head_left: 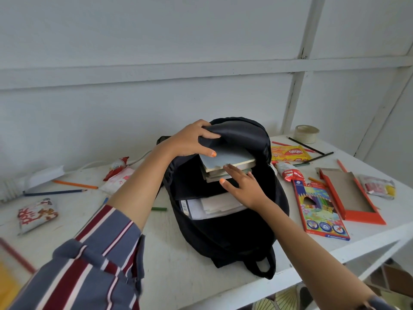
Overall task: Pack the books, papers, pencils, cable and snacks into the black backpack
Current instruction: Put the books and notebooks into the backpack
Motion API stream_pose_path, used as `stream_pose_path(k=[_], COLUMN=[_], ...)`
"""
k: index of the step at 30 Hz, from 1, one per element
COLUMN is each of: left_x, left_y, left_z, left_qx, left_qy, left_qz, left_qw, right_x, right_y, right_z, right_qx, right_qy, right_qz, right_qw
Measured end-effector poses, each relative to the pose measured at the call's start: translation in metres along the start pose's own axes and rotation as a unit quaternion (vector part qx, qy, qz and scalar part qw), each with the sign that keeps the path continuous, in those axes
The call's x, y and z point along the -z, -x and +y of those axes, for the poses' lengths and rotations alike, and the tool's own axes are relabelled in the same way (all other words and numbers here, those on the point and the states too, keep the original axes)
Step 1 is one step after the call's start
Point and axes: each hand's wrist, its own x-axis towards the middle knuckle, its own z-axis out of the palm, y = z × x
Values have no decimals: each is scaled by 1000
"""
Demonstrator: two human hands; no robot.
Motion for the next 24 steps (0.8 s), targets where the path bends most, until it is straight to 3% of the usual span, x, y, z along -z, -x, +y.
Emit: stream_pose_path(k=[11,16,21,24], left_x=[-1,0,-1,0], left_y=[1,2,3,4], left_z=[2,3,3,2], left_qx=[4,3,8,6], left_qy=[-8,-5,-5,-3], left_qz=[0,2,-8,-8], left_qw=[1000,1000,1000,1000], right_x=[-3,2,5,1], right_y=[-9,-18,-36,-32], right_z=[-15,-17,-8,-2], right_qx=[-37,14,19,5], right_qy=[44,153,237,256], right_qz=[-26,35,-65,-57], right_qw=[998,988,969,965])
